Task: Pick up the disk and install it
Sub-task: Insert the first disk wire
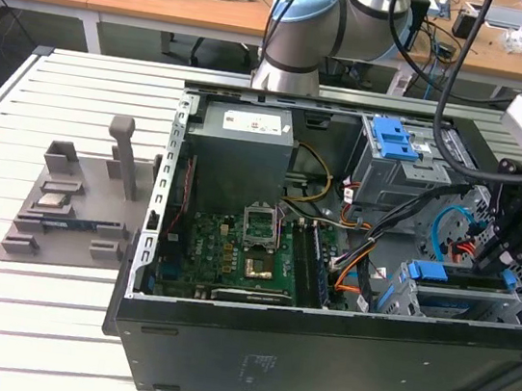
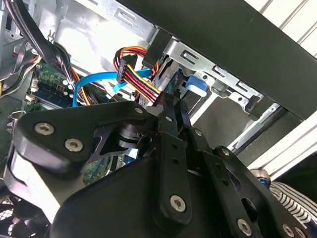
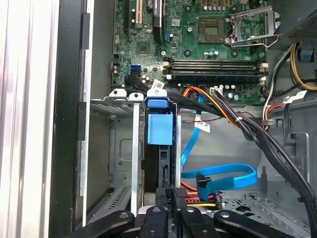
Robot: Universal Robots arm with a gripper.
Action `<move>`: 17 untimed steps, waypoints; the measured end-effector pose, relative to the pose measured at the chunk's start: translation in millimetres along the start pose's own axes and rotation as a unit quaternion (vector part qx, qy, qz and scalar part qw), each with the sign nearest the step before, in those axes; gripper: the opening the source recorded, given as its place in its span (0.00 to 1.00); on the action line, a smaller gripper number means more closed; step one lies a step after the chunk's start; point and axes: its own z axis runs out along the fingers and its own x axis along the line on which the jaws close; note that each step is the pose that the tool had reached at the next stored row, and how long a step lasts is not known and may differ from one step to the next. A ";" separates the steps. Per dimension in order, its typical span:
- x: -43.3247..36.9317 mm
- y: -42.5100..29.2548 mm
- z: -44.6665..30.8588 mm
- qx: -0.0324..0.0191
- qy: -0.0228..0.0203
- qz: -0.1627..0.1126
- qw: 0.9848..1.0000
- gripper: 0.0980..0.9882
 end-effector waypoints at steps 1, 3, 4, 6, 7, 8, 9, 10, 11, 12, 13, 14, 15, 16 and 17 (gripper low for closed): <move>0.0 0.0 0.1 0.000 0.000 0.000 1.000 0.08; 0.1 0.0 0.2 0.000 0.000 0.001 1.000 0.08; 0.1 -0.1 0.6 0.000 0.000 0.001 1.000 0.08; 0.1 -0.1 1.7 0.000 0.000 0.002 1.000 0.08; 0.1 -0.2 2.4 0.000 0.000 0.002 1.000 0.08; 0.0 -0.3 3.3 0.000 0.000 0.002 1.000 0.08; 0.0 -0.4 4.5 0.000 0.000 0.002 1.000 0.08; -0.1 -0.4 5.6 0.000 0.000 0.002 1.000 0.08; -0.1 -0.5 6.6 0.000 0.000 0.002 1.000 0.08; -0.1 -0.6 7.4 0.000 0.001 0.002 1.000 0.08; -0.2 -0.6 7.8 0.000 0.000 0.002 1.000 0.08; -0.1 -0.6 8.1 0.000 0.000 0.002 1.000 0.08; -0.2 -0.7 8.4 0.000 0.000 0.002 1.000 0.08; -0.2 -0.6 8.5 0.000 0.000 0.002 1.000 0.08; -0.4 -0.7 9.2 0.000 -0.001 0.002 1.000 0.08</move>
